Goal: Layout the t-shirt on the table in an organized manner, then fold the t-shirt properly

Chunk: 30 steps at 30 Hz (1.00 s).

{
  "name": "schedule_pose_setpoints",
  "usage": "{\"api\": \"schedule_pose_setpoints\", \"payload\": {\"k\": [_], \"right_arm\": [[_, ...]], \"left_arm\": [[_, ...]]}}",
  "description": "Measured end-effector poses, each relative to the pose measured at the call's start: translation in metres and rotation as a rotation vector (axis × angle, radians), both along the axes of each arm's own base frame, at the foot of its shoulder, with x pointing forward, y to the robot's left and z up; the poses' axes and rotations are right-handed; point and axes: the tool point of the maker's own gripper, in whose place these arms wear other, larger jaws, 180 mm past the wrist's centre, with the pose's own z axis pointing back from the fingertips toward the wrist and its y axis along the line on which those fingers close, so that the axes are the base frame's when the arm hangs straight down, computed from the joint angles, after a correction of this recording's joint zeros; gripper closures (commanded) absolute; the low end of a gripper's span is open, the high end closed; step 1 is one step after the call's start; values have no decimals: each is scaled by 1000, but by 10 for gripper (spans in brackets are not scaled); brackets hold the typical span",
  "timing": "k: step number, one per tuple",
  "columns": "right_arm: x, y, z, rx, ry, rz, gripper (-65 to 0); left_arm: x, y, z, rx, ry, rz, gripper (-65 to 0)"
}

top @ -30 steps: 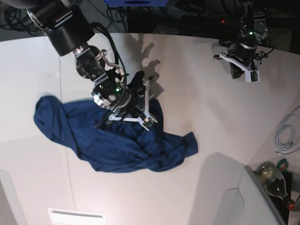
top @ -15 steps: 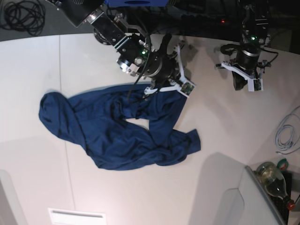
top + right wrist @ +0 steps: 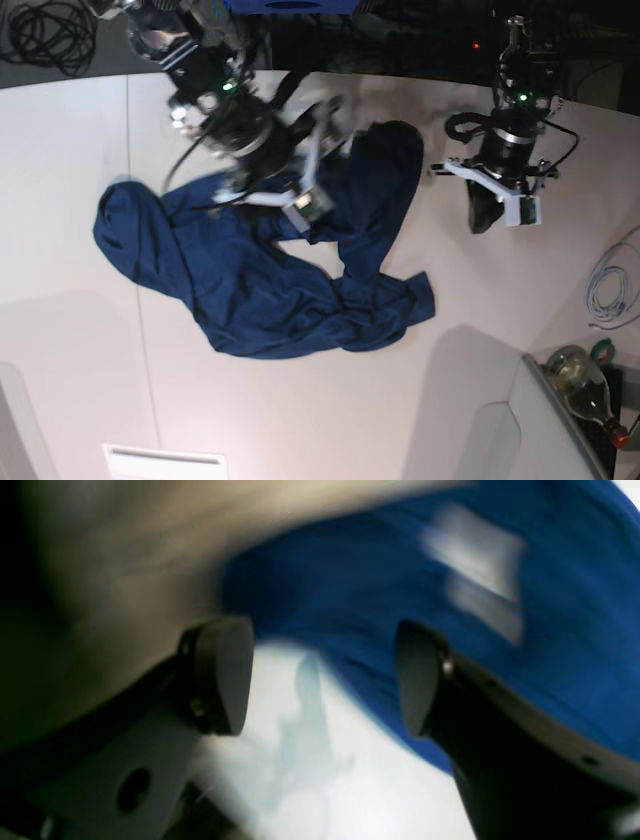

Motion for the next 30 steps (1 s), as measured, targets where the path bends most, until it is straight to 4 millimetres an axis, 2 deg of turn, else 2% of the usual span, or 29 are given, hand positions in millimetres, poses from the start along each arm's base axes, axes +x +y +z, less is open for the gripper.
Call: {"api": "schedule_pose_setpoints", "payload": {"k": [2, 4, 6, 7, 9, 10, 12, 18, 21, 25, 27, 28, 30], "right_arm": [[30, -70, -2, -66, -18, -187, -405], [55, -126, -4, -109, -31, -337, -405], [74, -156, -12, -143, -11, -406, -405], [83, -164, -16, -156, -9, -420, -404], [102, -167, -22, -179, 6, -380, -399], [110, -169, -25, -185, 16, -368, -399], [122, -171, -30, -192, 35, -349, -399], [149, -175, -57, -209, 151, -359, -398], [145, -165, -64, -198, 170, -333, -398], [144, -136, -72, -124, 164, -301, -395], [142, -131, -81, -112, 190, -291, -353], [142, -132, -86, -111, 205, -294, -300], [141, -142, -94, -129, 221, -303, -135]], "left_arm": [[1, -39, -6, -44, 13, -79, 0], [1, -77, -16, -90, 28, -155, 0], [-2, -101, -45, -111, 105, -208, 0], [-3, -97, -61, -81, 148, -194, 0], [-5, -73, -87, 8, 203, -131, 0], [-3, -62, -89, 29, 187, -103, 0], [-2, -52, -91, 77, 193, -95, 0], [-2, -47, -91, 95, 192, -102, 0], [-3, -47, -91, 95, 195, -102, 0], [-3, -46, -91, 95, 195, -101, 0], [-3, -47, -91, 92, 195, -100, 0], [-3, -47, -92, 92, 196, -100, 0], [-3, -46, -92, 92, 196, -100, 0]]}}
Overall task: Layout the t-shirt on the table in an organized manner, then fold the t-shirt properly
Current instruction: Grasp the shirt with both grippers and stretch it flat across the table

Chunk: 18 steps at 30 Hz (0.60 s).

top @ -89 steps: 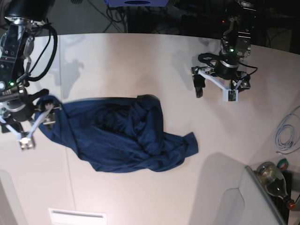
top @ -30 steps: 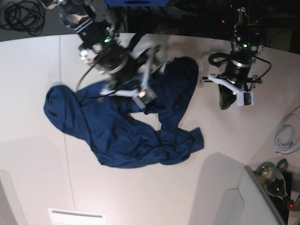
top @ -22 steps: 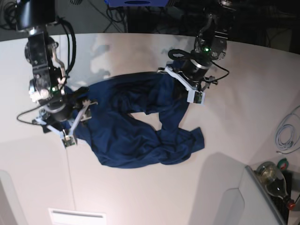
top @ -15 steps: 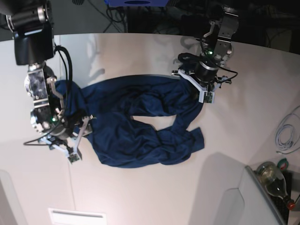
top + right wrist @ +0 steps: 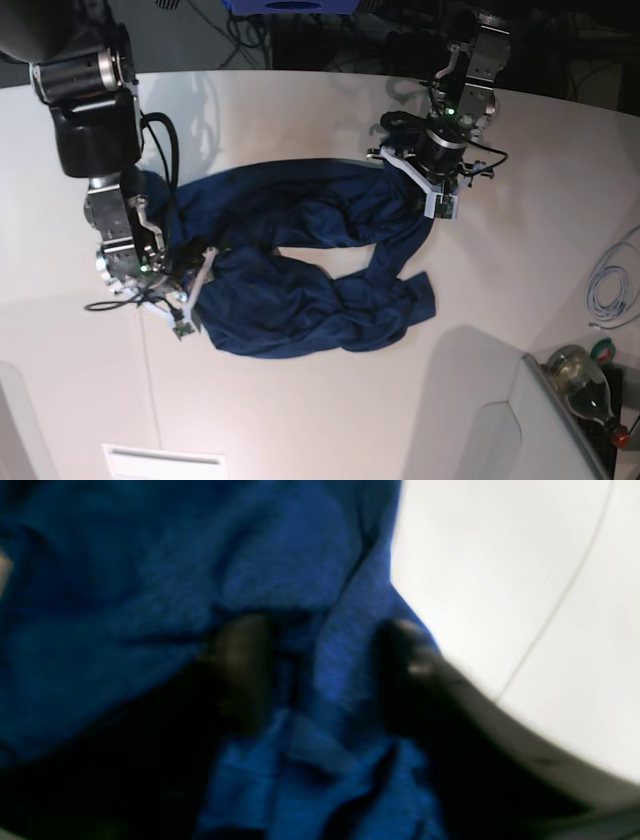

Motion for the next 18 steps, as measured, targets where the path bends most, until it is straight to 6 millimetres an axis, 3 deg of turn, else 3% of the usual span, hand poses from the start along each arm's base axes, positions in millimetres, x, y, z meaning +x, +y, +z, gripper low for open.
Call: {"api": "schedule_pose_setpoints", "payload": {"k": [2, 5, 7, 10, 13, 18], "right_arm": [[0, -5, -1, -6, -1, -5, 0], [6, 1, 17, -2, -61, 8, 0], [11, 7, 44, 4, -139, 24, 0], [2, 9, 83, -32, -167, 35, 0], [-16, 15, 109, -46, -209, 75, -6], [-71, 20, 98, -91, -108, 178, -3]], "left_arm": [[0, 1, 0, 3, -2, -1, 0], [2, 14, 1, -1, -4, 40, 0], [3, 26, -1, 7, -3, 71, 0], [7, 48, 1, 25, -11, 125, 0], [7, 63, 2, 39, -7, 163, 0], [11, 76, 5, 41, -12, 203, 0]]}}
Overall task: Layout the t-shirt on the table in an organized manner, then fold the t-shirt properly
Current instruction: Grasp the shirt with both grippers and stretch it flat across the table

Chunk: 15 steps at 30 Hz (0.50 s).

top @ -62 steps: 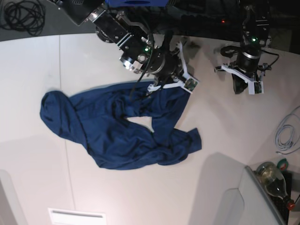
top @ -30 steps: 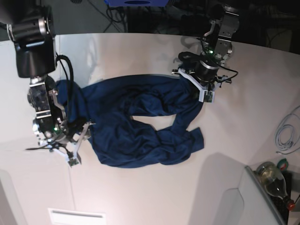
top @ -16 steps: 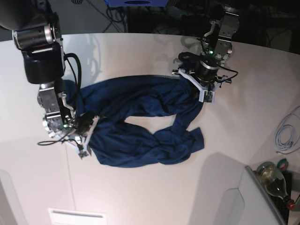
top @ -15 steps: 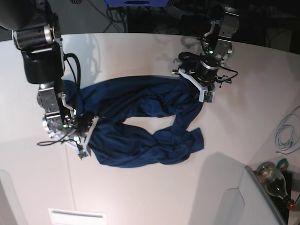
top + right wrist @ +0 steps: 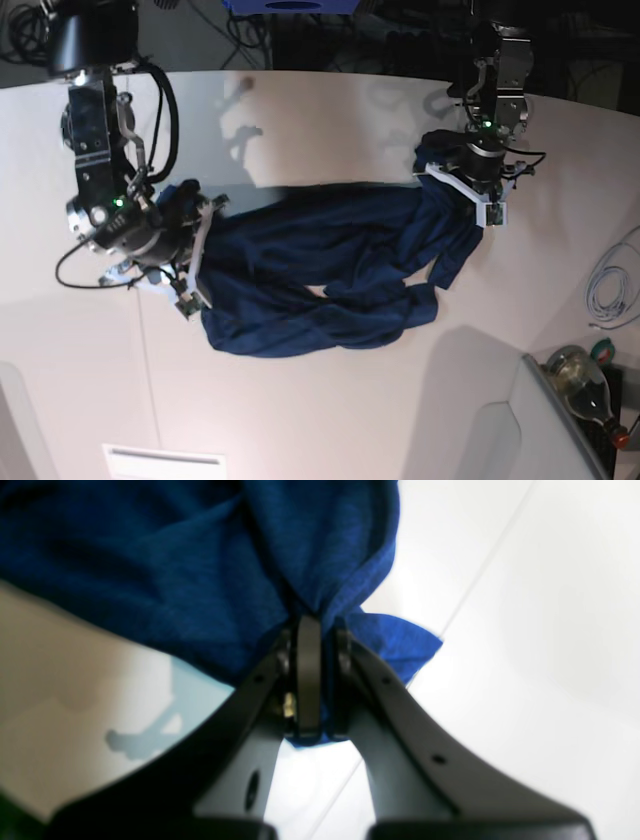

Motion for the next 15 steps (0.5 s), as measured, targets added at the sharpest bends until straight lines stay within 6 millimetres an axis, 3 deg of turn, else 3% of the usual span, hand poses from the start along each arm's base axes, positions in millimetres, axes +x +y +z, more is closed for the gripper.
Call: {"api": "schedule_pose_setpoints", "payload": {"k": [4, 6, 9, 12, 15], "right_arm": [[-36, 6, 14, 6, -14, 29, -6], [-63, 10, -1, 11, 48, 55, -9], [-103, 13, -44, 24, 181, 76, -20], [-120, 7, -74, 10, 279, 71, -158], [-116, 5, -67, 2, 256, 73, -332]], "left_arm": [[11, 16, 4, 4, -3, 51, 0], [14, 23, 5, 13, -3, 66, 0], [20, 24, 9, 14, -15, 70, 0], [22, 18, 10, 10, -19, 57, 0], [22, 18, 10, 9, -18, 57, 0]]}}
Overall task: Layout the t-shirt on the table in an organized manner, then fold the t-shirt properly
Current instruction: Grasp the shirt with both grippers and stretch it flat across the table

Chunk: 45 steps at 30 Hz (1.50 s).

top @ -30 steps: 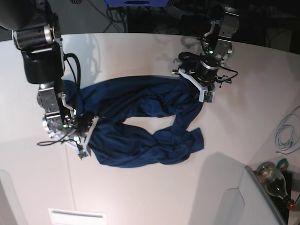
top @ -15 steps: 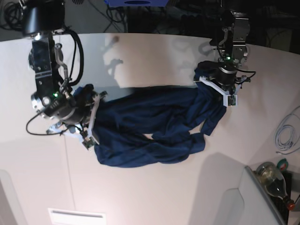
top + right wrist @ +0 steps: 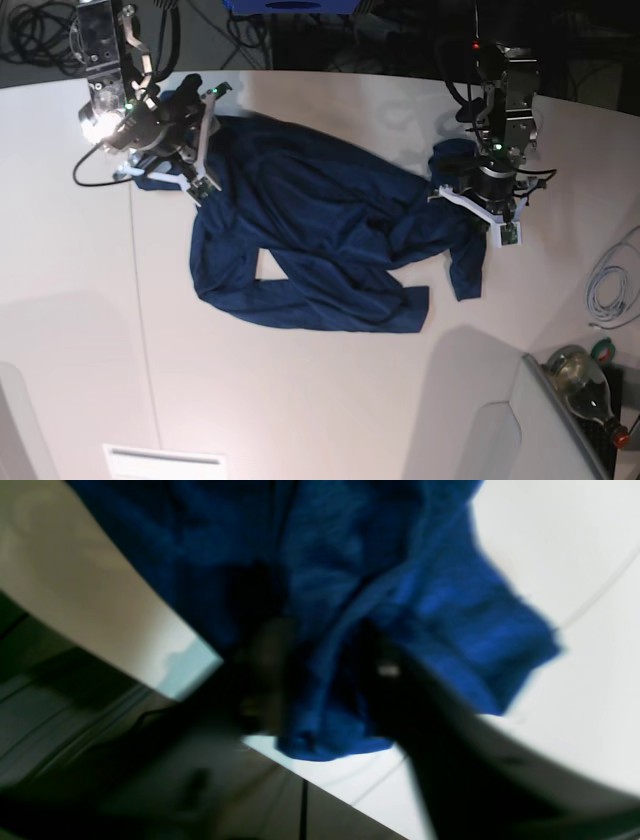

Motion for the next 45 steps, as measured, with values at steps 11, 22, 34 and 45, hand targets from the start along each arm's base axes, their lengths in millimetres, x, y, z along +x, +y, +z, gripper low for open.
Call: {"api": "schedule_pose_setpoints", "payload": {"k": [11, 22, 34, 45], "right_arm": [[103, -6, 39, 2, -192, -68, -255], [71, 17, -38, 40, 82, -78, -8], [189, -5, -46, 195, -23, -172, -8], [235, -51, 16, 20, -187, -155, -164]], "left_arm": [[-2, 3, 43, 45, -78, -31, 0], [-30, 4, -1, 15, 139, -17, 0], [44, -4, -13, 125, 158, -41, 0], [94, -16, 50, 117, -10, -44, 0]]}}
